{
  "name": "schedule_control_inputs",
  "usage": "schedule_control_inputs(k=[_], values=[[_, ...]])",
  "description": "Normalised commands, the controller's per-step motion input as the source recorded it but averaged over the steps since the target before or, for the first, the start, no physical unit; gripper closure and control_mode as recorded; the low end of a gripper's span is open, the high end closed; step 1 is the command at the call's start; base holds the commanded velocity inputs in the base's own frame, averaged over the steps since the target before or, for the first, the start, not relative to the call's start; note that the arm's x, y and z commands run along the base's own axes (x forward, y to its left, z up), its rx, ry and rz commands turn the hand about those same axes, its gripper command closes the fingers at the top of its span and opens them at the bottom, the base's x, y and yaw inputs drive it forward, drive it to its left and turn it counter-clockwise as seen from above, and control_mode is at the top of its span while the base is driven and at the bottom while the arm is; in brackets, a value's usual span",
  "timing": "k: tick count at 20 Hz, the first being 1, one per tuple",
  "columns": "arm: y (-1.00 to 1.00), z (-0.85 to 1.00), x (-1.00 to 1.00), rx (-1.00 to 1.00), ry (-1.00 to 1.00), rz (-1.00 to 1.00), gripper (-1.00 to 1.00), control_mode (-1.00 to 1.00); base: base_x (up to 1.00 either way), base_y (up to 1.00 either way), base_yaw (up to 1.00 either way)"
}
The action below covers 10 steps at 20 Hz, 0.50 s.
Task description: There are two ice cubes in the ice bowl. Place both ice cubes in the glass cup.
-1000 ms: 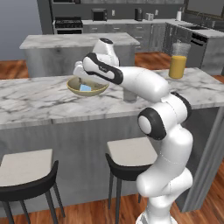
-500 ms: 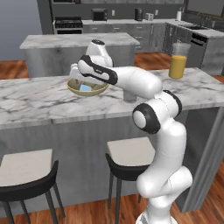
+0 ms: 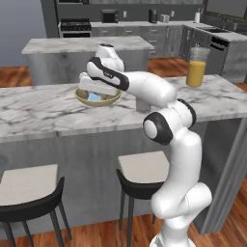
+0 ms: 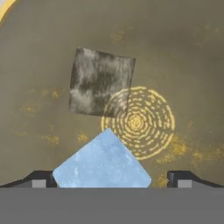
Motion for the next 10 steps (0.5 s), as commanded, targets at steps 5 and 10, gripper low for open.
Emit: schedule_control_inputs(k=[5, 10], values=[[0.0, -0.02, -0.04, 0.0, 0.06, 0.0, 1.0, -1.0, 0.0, 0.0, 0.0], [0.0, 0.01, 0.0, 0.0, 0.02, 0.0, 1.0, -1.0, 0.0, 0.0, 0.0]])
